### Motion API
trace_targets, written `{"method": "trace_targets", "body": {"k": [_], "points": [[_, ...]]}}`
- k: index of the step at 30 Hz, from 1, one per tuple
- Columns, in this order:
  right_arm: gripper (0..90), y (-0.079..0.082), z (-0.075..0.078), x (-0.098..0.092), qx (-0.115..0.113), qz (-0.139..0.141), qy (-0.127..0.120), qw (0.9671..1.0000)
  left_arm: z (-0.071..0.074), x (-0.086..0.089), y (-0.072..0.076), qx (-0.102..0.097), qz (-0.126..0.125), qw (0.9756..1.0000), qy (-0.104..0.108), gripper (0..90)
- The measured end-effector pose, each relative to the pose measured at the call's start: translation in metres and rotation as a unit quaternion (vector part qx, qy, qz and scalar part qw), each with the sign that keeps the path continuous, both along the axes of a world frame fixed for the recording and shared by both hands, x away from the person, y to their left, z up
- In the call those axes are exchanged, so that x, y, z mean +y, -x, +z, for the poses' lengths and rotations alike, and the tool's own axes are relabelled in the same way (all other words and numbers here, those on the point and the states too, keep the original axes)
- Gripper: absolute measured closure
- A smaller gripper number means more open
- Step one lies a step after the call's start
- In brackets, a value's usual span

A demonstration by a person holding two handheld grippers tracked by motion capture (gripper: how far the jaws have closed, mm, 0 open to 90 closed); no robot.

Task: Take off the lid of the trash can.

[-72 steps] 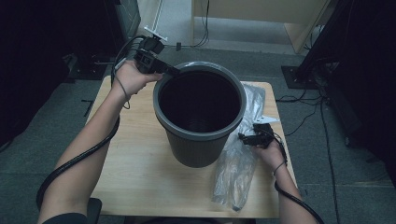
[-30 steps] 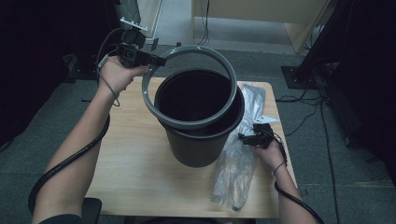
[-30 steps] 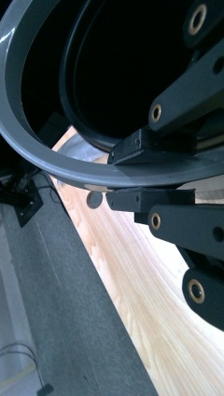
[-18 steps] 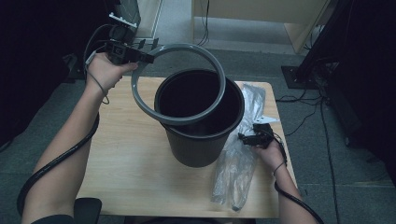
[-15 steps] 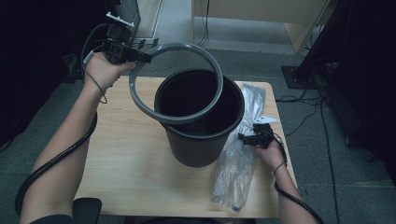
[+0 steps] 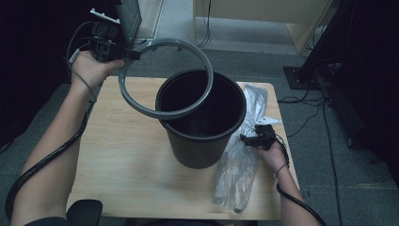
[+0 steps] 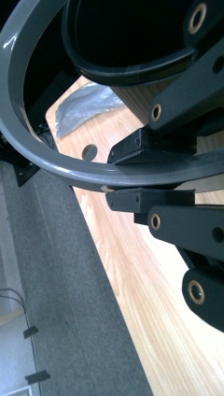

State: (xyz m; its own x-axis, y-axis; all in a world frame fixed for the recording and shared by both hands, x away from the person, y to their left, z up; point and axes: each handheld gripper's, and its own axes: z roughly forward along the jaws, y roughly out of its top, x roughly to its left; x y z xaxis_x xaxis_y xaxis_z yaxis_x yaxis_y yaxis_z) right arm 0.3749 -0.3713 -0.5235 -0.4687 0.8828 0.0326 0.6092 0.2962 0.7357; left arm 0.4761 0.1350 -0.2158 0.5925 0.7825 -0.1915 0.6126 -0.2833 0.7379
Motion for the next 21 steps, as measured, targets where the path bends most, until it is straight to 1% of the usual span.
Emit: {"method": "trace_targets", "body": {"k": [7,15,21], "points": [[14.1,0.0,0.0,0.0,0.0,0.0,0.0,1.0,0.002,0.011,0.0,-0.003,0.014,0.9999,-0.002,77.6],[14.2,0.0,0.0,0.0,0.0,0.0,0.0,1.0,0.003,0.022,0.001,0.004,0.024,0.9997,-0.007,77.6],[14.2,0.0,0.0,0.0,0.0,0.0,0.0,1.0,0.004,0.031,0.001,0.009,0.03,0.9995,-0.002,77.6]]}}
